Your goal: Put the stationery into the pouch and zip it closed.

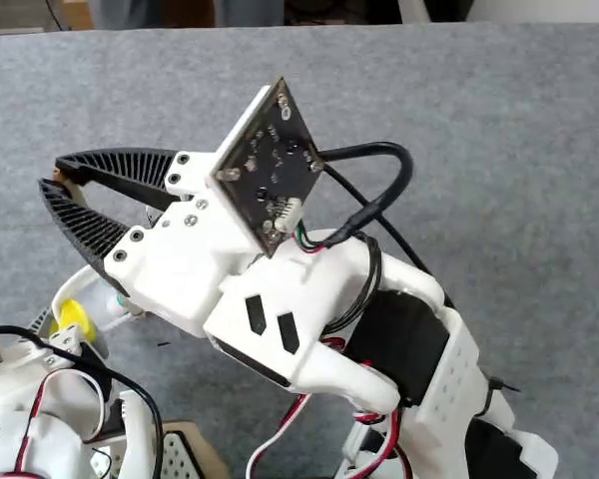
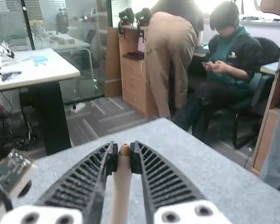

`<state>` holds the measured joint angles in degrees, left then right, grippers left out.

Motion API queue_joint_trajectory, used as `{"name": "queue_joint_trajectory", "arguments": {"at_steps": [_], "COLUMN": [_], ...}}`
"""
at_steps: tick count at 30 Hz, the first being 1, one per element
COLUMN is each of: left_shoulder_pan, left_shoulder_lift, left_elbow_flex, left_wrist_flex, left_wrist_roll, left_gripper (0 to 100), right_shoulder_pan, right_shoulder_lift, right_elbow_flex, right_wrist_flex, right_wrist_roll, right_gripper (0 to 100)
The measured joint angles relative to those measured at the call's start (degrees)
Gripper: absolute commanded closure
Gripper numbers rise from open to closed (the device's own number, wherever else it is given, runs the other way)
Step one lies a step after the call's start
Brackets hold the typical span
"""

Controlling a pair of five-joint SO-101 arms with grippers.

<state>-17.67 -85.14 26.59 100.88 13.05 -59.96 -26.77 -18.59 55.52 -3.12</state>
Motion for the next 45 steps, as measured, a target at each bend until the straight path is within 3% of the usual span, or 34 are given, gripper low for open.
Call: {"name": "queue_joint_trajectory", "arguments": {"at_steps": [11, 17, 28, 38, 45], "left_shoulder_pan": [0.0, 0.0, 0.0, 0.0, 0.09], "left_shoulder_lift": [0.0, 0.0, 0.0, 0.0, 0.0], "left_elbow_flex": [0.0, 0.0, 0.0, 0.0, 0.0], "left_wrist_flex": [0.0, 0.0, 0.0, 0.0, 0.0], "left_wrist_roll": [0.0, 0.0, 0.0, 0.0, 0.0], "left_gripper": [97, 97, 97, 97, 97], "right_shoulder_pan": [0.09, 0.09, 1.14, 1.14, 1.14], "right_shoulder_lift": [0.0, 0.0, 0.09, 0.0, 0.0], "right_elbow_flex": [-2.02, 3.69, 14.68, 14.95, 14.95], "right_wrist_flex": [-2.64, -2.64, -11.43, -11.78, -10.2], "right_wrist_roll": [0.35, 0.35, 8.26, 8.26, 8.26], "right_gripper": [98.6, 98.6, 98.2, 68.5, 66.6]}}
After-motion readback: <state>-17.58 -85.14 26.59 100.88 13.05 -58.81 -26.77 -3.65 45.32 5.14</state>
